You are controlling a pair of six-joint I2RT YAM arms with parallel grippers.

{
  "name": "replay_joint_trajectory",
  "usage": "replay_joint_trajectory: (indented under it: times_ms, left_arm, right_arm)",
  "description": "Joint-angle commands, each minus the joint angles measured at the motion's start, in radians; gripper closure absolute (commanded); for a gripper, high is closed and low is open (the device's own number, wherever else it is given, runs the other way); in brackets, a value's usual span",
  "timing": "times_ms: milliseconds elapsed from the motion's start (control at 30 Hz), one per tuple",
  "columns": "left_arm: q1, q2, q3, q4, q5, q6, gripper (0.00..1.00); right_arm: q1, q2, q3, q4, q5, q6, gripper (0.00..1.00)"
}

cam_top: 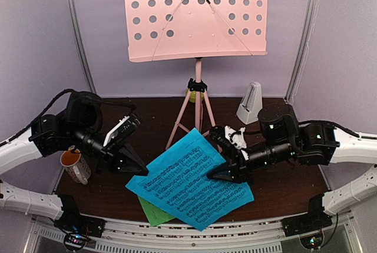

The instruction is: Set up the instrument practice props

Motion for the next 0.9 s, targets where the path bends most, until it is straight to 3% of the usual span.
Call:
replay_joint_trajectory:
  times_ms: [0,167,233,400,433,500,633,867]
  left_arm:
    - [-0.005,0.01,0.057,0.002,0.004,0.04,1.0]
    - [-0.005,0.038,0.106,-0.043,0.006,0.081,1.0]
    - [-0.005,0.047,0.127,-0.066,-0.023,0.099,0.97]
    - [-0.004,-0.008,0.08,0.027,-0.185,0.04,0.6]
    - [-0.003,-0.027,0.06,0.06,-0.218,0.019,0.48]
    - [-0.002,-0.064,0.027,0.123,-0.277,-0.018,0.37]
    - [0.026,-0.112,0.007,0.213,-0.374,-0.071,0.31]
    - [0.138,-0.151,-0.028,0.45,-0.539,-0.175,0.32]
  right_arm:
    - [0.009,0.011,0.045,-0.031,0.012,-0.002,0.79]
    - [0.011,0.008,0.054,-0.046,0.004,0.001,1.0]
    - [0.011,-0.002,0.054,-0.051,0.016,0.003,1.0]
    - [0.004,-0.066,0.011,0.02,0.101,0.062,1.0]
    - [0.001,-0.082,-0.001,0.047,0.115,0.083,1.0]
    - [-0.006,-0.104,-0.021,0.1,0.119,0.125,1.0]
    - [-0.023,-0.136,-0.023,0.154,0.138,0.171,1.0]
    - [-0.056,-0.206,0.048,0.15,0.222,0.19,1.0]
